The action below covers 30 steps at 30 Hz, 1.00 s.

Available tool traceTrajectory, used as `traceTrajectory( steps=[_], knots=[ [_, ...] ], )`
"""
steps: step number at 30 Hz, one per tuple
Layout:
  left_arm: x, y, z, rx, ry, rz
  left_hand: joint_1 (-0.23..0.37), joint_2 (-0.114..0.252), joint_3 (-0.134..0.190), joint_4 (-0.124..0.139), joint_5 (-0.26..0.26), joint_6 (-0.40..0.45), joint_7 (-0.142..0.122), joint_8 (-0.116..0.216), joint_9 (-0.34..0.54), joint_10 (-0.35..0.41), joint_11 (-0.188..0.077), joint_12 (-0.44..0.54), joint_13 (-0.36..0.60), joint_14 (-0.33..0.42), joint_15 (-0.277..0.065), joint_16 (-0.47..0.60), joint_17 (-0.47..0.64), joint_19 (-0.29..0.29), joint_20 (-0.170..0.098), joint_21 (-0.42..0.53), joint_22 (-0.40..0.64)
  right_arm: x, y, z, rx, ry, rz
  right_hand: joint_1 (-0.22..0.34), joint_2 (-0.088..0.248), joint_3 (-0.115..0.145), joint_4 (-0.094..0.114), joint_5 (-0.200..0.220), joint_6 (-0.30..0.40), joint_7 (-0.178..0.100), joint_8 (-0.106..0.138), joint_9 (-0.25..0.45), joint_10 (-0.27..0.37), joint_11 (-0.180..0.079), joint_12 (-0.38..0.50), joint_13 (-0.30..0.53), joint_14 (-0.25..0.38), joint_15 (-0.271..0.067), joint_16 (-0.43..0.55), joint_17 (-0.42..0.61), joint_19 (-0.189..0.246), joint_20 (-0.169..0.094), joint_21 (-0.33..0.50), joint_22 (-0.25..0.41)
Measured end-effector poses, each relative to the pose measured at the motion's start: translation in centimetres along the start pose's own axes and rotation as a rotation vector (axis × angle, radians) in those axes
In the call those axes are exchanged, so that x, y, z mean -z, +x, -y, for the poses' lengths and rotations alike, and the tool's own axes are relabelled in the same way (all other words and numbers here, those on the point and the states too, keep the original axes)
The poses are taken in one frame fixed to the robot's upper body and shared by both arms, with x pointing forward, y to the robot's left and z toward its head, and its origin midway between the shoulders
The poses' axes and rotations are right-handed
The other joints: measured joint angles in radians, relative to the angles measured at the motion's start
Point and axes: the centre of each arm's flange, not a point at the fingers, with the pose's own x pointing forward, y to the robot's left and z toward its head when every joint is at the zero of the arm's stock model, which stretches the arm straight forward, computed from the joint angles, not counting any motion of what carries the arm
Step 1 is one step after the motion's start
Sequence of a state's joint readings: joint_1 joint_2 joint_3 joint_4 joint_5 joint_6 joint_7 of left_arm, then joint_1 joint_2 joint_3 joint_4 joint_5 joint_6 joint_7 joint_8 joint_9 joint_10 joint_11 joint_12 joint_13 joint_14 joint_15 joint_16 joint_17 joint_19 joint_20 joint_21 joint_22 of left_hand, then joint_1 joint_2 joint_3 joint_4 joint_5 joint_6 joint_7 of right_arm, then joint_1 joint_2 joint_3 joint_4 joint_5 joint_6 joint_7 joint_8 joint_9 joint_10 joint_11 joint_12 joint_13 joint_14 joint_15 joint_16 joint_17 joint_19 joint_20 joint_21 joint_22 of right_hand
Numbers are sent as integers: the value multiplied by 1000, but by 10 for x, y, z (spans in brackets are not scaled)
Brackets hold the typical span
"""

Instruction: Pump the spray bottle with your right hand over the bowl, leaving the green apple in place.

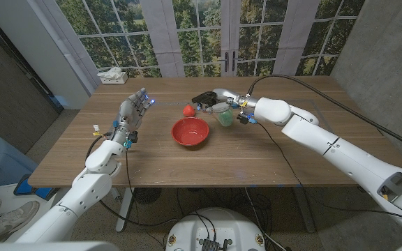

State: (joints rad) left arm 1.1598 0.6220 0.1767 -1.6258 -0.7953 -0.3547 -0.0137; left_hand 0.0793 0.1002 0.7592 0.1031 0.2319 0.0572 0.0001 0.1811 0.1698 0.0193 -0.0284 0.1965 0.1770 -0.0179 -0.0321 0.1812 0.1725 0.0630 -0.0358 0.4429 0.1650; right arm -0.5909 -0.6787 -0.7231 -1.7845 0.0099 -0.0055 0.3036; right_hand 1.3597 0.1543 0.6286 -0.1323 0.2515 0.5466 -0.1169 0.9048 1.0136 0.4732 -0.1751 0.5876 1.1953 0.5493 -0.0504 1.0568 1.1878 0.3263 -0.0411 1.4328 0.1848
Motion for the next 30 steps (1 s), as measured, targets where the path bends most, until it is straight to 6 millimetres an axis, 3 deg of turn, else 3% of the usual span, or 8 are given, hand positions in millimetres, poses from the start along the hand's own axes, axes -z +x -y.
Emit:
traceTrajectory(
  steps=[4, 6, 10, 17, 18, 30],
  knots=[
    [1, 1, 0, 0, -1, 0, 0, 0, 4, -4, 0, -4, -4, 0, 0, 0, 0, 0, 0, 0, 0, 0, 0, 6, -5, 0, 0, -2, 3, 0, -17, -29, -11, 0, 0, 0, 0, 0, 40, -14, 110, 137, 18, 4, 11, -1, -9, -1, 0, 0, 0, 0, 0, -4],
    [1, 1, 0, 0, -1, 0, 0, 0, 4, -4, 0, -4, -4, 0, 0, 0, 0, 0, 0, 0, 0, 0, 0, 6, -5, 0, 0, -3, 3, 1, -20, -37, -12, 0, 0, 0, 0, 0, 71, -12, 149, 175, 45, 7, 12, -18, -9, -1, 0, 0, 0, 0, -1, -4],
    [1, 1, 0, -1, -2, -1, 0, 0, 4, -4, 0, -4, -4, 0, 0, 0, 0, 0, 0, 0, 0, 0, 0, 10, -2, 0, 0, -4, 4, 2, -31, -57, -14, 0, 0, 0, 0, 0, 119, -4, 151, 210, 88, 20, 12, -50, -8, -1, 4, 0, 13, -2, 7, -8],
    [2, 2, 0, -1, -3, 0, 0, 0, 4, -4, 0, -4, -4, 0, 0, 0, 0, 0, 0, 0, 0, 0, 0, 11, 0, -8, 0, -5, 5, 3, -36, -74, -11, 0, 0, 1, -1, 4, 121, -4, 151, 228, 106, 23, 12, -65, 4, -1, 6, 0, 18, 0, 7, -10],
    [2, 2, 0, -1, -3, 0, 0, 0, 6, -2, 0, -4, -4, 0, 0, 0, 0, 0, 0, 0, 0, 0, 0, 11, 0, -8, 0, -5, 5, 3, -37, -77, -10, 0, 0, 11, -11, 4, 123, -6, 151, 228, 108, 25, 12, -66, 4, -1, 6, 0, 18, 0, 7, -10],
    [2, 2, 1, -2, -2, 1, 0, 0, 12, -4, 0, 2, -9, 0, 0, 0, 0, 0, 0, 0, 0, 0, 0, 11, 0, -8, 0, -5, 6, 4, -41, -85, -9, 0, 0, 11, -11, 4, 100, -33, 156, 230, 110, 21, 19, -65, 12, -3, 6, 0, 29, 0, 6, -10]
  ],
)
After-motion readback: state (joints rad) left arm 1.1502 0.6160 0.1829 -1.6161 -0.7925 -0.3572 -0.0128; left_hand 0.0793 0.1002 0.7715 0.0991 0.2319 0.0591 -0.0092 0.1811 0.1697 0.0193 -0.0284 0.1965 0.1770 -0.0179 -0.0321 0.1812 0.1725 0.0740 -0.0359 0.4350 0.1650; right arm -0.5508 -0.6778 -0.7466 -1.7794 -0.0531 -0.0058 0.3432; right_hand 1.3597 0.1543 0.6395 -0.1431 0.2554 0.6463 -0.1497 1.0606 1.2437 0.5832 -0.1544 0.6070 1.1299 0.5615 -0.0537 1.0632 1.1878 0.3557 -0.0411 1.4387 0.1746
